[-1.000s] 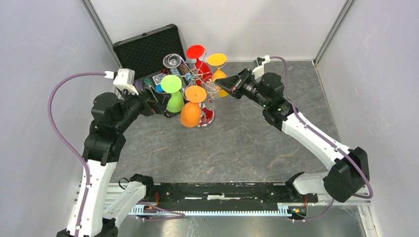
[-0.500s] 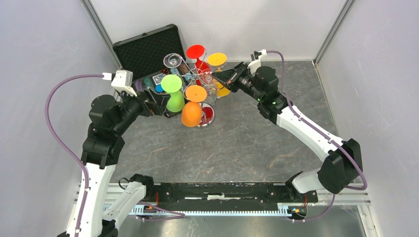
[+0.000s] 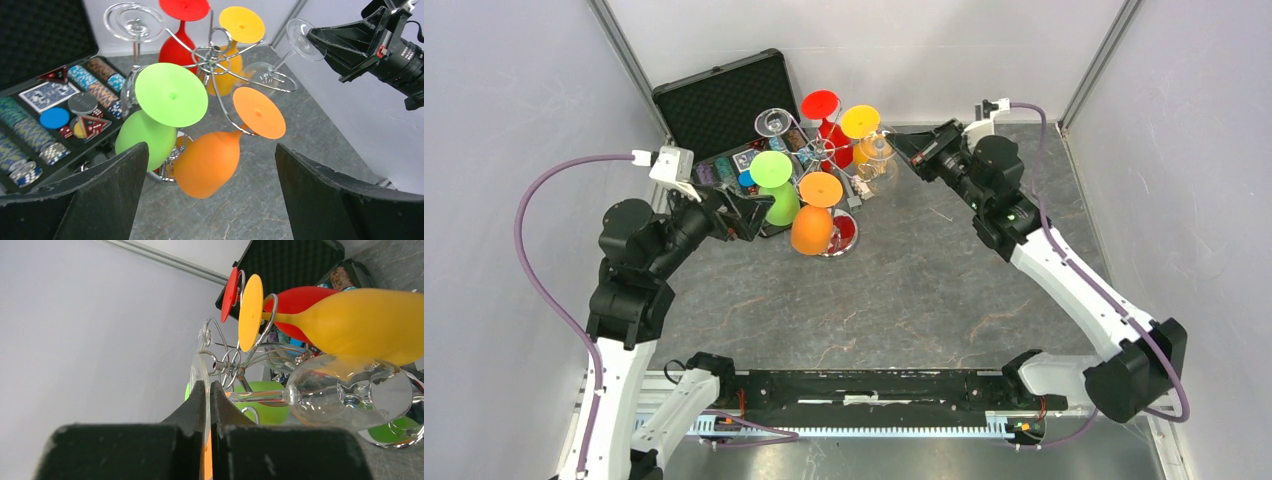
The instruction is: Take the wine glass off the wine glass rack
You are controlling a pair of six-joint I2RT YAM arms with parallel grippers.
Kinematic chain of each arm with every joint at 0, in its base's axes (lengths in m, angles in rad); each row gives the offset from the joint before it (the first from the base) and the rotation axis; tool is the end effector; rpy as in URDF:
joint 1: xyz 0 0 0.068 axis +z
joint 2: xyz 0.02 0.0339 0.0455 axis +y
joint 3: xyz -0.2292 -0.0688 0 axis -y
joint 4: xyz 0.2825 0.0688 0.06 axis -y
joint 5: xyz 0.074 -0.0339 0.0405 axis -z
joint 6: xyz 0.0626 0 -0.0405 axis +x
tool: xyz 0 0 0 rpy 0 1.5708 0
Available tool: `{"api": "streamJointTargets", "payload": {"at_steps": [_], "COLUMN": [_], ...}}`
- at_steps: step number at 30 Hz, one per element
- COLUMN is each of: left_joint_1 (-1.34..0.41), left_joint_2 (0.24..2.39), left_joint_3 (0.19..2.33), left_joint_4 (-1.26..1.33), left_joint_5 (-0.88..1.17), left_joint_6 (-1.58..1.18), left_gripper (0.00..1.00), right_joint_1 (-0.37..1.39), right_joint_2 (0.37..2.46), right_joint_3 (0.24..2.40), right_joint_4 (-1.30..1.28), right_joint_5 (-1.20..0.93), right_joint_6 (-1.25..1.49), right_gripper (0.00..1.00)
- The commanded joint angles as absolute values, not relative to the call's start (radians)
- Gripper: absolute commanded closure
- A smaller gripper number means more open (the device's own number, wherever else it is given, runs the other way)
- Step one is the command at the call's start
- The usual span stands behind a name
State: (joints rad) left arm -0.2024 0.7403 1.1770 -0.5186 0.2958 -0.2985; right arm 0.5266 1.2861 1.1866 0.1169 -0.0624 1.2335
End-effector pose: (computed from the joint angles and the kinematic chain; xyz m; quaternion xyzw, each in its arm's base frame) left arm 0.2068 -0.0611 0.4310 0.0648 0.7314 -0.2711 0.6224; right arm 0.3258 0.1939 0.3675 0.2216 0.6650 0.5634 0.4373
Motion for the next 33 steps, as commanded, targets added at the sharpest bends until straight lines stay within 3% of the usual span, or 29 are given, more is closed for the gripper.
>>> {"api": "streamJointTargets", "payload": {"at_steps": [1,9,16,22,27,33], "left_joint_1": [-0.198,-0.198,-0.307,-0.633,-0.712,-0.759], "left_joint_2": [0.723,0.747,0.848,1.050,1.190,1.316], "left_joint_3": [1.151,1.107,1.013,1.104,1.143,1.112], "left_joint_4": [-0.417,-0.222,0.243,0.252,0.304,0.613], "left_joint_5": [0.396,0.689,0.789,0.713,0.742,0.831], "left_joint_6": [-0.320,-0.381,-0.519,-0.180,0.046,0.112], "left_gripper": [0.00,0.00,0.00,0.00,0.01,0.11], "right_joint_1": [0.511,0.505,0.505,0.505,0.505,0.505], "right_joint_2": [1.202,1.049,0.897,0.774,0.720,0.683], "right_joint_3": [1.147,1.023,0.943,0.954,0.972,0.949], "right_joint_4": [0.164,0.148,0.082,0.003,-0.062,-0.067], "right_joint_5": [-0.053,-0.052,-0.054,-0.061,-0.102,-0.133], "right_joint_6": [1.264,1.276,1.291,1.302,1.317,1.351], "right_gripper": [1.00,1.00,1.00,1.00,1.00,1.00]}}
